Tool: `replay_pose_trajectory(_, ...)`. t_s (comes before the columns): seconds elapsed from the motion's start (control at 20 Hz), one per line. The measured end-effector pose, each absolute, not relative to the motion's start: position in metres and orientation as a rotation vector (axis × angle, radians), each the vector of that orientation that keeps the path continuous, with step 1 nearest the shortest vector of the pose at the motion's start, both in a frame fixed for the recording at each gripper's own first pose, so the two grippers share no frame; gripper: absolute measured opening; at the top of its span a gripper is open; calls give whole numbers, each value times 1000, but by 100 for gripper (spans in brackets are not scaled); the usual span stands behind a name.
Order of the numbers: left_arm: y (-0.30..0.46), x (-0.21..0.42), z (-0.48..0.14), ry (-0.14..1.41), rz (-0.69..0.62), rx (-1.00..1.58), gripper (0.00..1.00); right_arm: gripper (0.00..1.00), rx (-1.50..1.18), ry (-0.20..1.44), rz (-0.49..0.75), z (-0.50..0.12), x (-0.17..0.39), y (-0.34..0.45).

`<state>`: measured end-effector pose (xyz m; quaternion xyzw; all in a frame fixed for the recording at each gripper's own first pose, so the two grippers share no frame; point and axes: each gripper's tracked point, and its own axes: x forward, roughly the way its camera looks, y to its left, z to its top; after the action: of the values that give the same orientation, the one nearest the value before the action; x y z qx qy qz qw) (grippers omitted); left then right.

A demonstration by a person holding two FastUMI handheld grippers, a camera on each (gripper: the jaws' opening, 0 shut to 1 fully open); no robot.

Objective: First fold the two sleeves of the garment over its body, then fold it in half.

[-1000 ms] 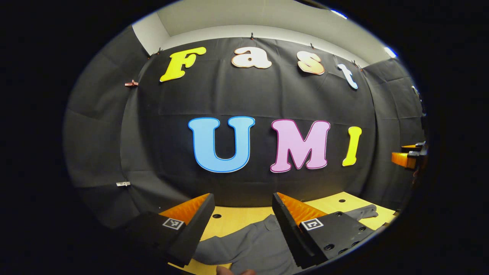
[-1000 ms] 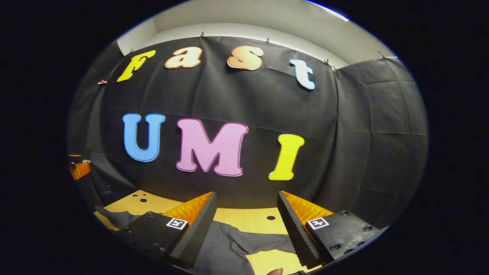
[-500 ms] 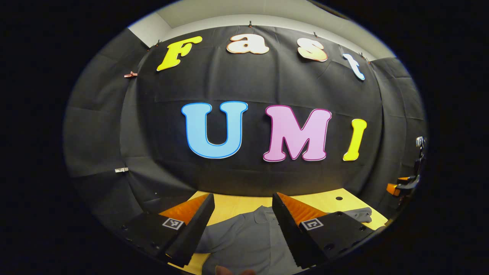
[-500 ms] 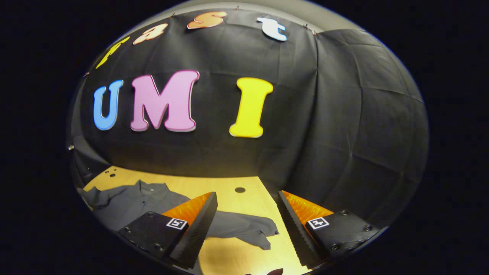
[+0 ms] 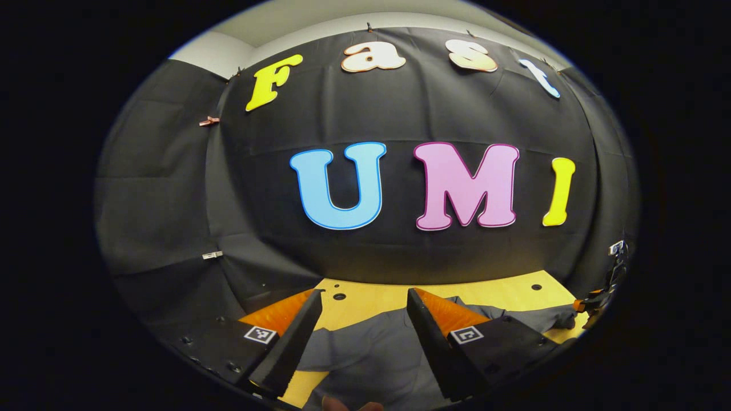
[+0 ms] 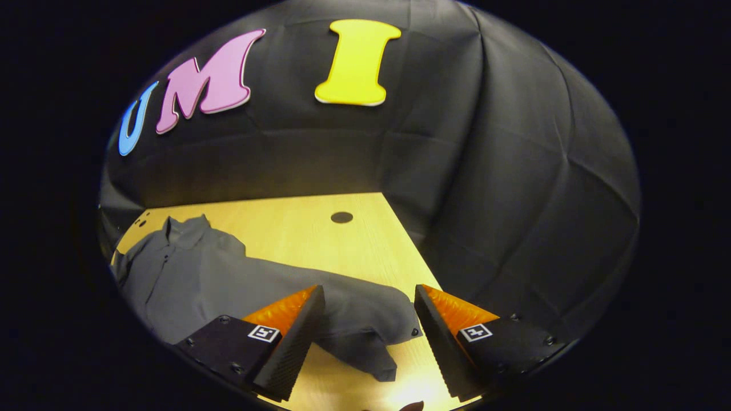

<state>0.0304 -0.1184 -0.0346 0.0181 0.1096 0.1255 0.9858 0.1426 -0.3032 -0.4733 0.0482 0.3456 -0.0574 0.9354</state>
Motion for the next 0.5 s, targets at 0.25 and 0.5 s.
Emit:
replay_pose_trajectory(0.25, -122, 27, -48, 255, 302, -12, 94, 98, 74, 809, -110, -527, 143, -315)
replay_pose_trajectory(0.5, -116, 20, -49, 276, 333, 5, 95, 100, 195, 865, -95, -554, 136, -307)
